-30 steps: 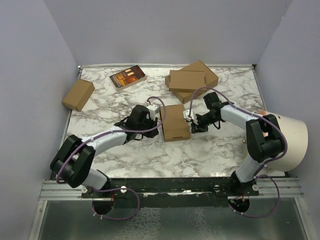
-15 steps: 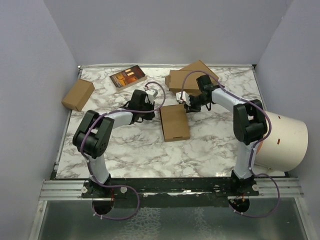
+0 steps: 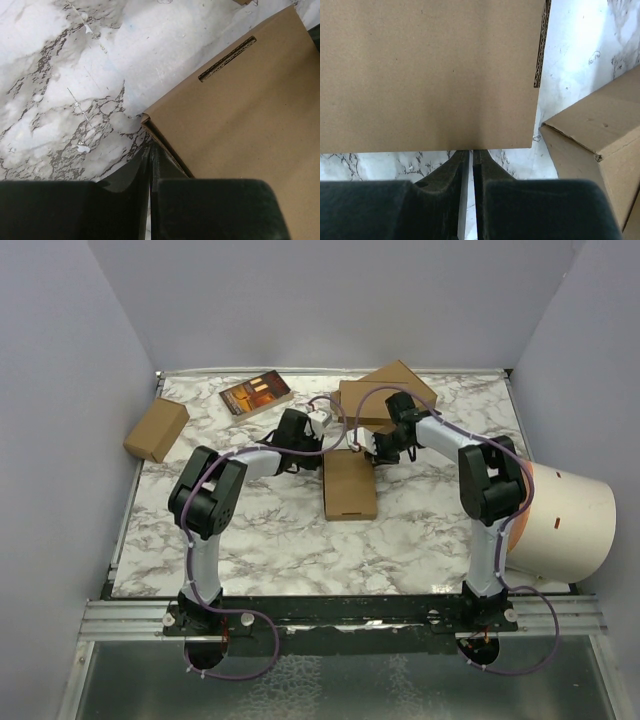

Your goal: Fold the paper box

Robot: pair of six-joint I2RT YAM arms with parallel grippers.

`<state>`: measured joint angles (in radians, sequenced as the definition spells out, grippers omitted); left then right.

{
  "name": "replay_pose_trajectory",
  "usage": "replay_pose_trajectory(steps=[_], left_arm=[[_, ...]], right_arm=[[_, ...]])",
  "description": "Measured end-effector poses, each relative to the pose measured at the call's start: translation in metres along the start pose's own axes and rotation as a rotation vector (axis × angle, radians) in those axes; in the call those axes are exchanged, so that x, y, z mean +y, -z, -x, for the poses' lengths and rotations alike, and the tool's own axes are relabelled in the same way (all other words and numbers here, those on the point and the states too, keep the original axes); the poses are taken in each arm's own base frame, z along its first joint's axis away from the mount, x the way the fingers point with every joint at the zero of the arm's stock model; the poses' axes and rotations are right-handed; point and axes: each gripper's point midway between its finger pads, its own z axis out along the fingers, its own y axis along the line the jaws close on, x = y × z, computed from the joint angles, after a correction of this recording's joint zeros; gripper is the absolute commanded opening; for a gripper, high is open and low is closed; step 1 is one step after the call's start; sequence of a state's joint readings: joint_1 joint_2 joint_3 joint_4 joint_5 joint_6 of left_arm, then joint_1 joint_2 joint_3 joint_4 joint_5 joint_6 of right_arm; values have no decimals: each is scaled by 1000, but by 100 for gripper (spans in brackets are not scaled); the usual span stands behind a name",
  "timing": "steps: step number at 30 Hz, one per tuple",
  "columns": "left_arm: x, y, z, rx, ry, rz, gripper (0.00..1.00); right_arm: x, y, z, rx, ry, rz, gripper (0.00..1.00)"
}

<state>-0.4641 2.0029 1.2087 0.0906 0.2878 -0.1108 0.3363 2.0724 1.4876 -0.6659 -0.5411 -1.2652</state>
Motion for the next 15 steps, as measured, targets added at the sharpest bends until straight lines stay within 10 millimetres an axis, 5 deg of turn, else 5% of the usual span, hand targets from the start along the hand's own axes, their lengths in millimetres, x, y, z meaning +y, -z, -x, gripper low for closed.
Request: replay_pose_trajectory(steps=[9, 15], left_arm=[[-3, 9, -10, 9, -18, 42, 8], [-8, 28, -22, 27, 13, 55, 11]], right_arm=[[1, -2, 4, 23, 16, -7, 18], [19, 0, 11, 5, 20, -3, 21]])
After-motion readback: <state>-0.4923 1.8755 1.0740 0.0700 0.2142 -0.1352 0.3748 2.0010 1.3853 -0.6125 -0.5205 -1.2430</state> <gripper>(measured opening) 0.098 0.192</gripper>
